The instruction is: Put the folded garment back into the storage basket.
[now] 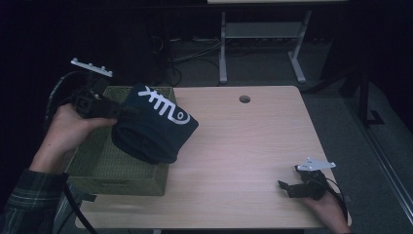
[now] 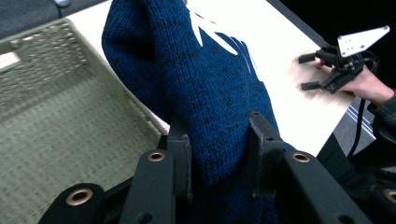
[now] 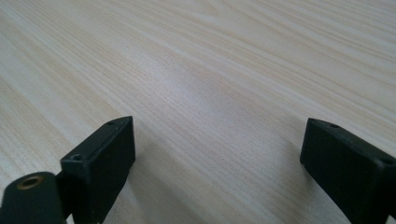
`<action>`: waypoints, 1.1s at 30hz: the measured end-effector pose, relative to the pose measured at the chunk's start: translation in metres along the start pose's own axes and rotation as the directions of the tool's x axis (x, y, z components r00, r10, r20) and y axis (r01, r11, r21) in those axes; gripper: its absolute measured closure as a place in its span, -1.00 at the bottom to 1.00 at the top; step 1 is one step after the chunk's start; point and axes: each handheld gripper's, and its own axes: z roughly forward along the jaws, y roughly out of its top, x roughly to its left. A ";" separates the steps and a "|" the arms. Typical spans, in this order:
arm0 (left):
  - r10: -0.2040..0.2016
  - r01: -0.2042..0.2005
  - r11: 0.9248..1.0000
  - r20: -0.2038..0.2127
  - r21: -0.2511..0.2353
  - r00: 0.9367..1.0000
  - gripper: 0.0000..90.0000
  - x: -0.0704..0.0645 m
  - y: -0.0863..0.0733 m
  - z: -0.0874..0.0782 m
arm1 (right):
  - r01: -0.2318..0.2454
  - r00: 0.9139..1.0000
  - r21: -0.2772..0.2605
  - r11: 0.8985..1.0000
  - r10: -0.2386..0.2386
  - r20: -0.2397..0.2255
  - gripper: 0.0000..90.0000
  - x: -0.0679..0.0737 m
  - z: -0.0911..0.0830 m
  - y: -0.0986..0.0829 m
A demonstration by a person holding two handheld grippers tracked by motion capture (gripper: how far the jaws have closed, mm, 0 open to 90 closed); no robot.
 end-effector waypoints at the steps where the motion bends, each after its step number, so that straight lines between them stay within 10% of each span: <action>1: 0.000 0.000 1.000 -0.005 -0.005 1.000 0.49 0.002 -0.001 -0.003 | 0.000 1.000 0.000 1.000 0.000 0.001 -0.78 0.000 0.000 0.000; 15: -0.075 0.072 0.996 -0.056 -0.056 0.996 0.49 0.027 -0.022 -0.032 | -0.003 1.000 0.000 1.000 0.003 0.004 -0.78 0.000 0.000 0.000; 33: -0.178 0.174 0.982 -0.050 -0.077 0.983 0.49 0.055 -0.065 -0.029 | -0.004 1.000 -0.001 1.000 0.004 0.006 -0.78 0.000 0.000 0.000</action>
